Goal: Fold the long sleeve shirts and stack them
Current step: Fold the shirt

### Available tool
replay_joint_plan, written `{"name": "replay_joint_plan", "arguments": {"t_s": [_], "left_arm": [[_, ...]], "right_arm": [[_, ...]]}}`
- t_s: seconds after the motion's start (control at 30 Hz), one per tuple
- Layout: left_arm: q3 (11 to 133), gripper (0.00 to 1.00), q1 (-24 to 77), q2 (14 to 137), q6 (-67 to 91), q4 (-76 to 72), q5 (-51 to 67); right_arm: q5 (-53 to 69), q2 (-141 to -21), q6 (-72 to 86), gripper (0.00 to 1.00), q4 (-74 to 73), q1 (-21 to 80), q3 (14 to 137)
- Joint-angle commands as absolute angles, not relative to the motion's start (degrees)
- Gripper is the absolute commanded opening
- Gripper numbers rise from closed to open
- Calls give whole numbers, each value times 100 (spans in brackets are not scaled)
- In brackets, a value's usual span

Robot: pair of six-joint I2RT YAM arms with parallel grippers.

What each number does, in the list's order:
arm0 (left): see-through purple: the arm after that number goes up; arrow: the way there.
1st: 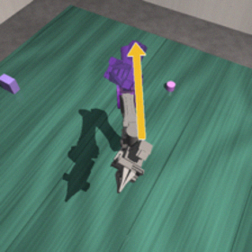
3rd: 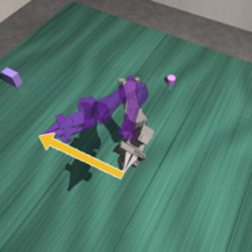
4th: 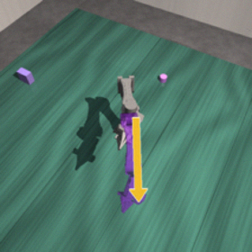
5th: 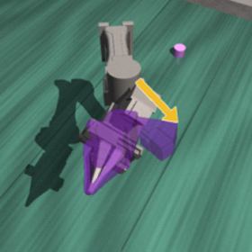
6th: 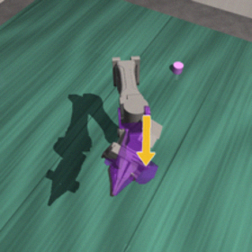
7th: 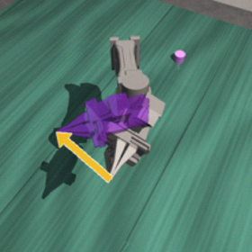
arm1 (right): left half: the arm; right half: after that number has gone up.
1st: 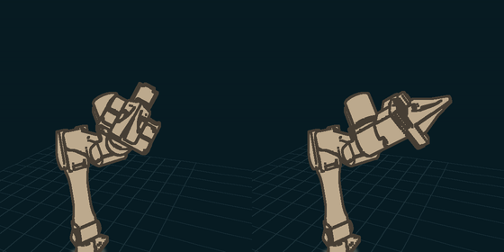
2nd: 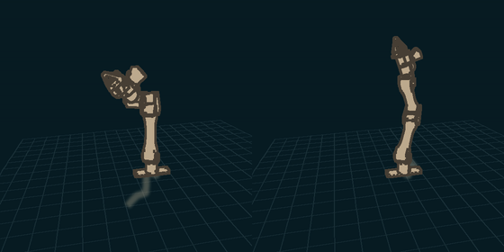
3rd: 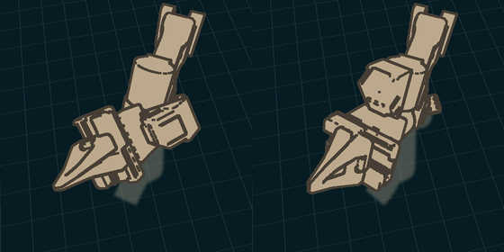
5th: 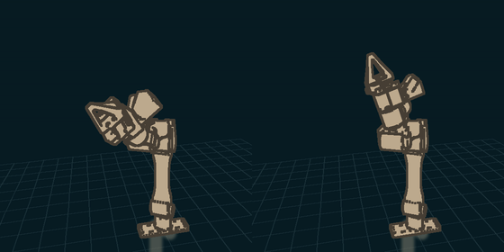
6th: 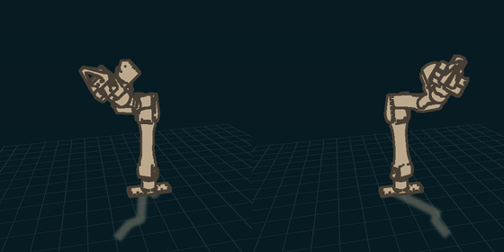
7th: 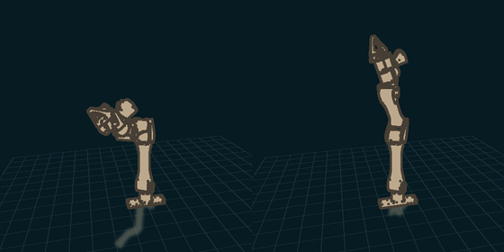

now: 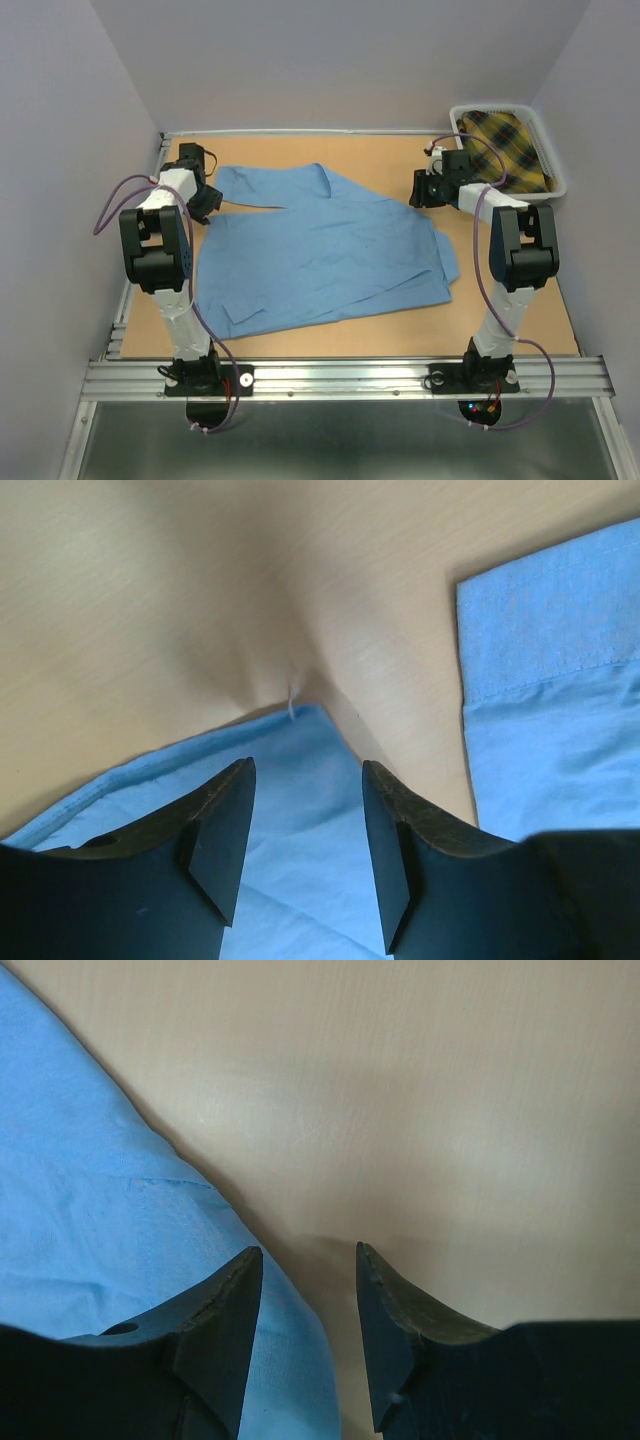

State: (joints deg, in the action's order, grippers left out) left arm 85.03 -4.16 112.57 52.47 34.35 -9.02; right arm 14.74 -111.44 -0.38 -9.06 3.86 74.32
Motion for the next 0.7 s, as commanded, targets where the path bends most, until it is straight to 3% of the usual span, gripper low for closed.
{"name": "replay_joint_plan", "arguments": {"t_s": [0.0, 0.17, 0.27, 0.67], "left_arm": [[8780, 59, -282, 10890, 5625, 3727, -1090], [8903, 70, -167, 10934, 5818, 3700, -1002], [8956, 72, -141, 10977, 5897, 3700, -1116], [9053, 57, -141, 11654, 6003, 3762, -1064]], "right_arm": [[1362, -10819, -158, 48, -844, 448, 7576], [1318, -10784, -193, 48, -835, 448, 7515], [1327, -10793, -193, 48, -826, 448, 7523], [1275, -10784, -193, 48, -835, 439, 7559]]}}
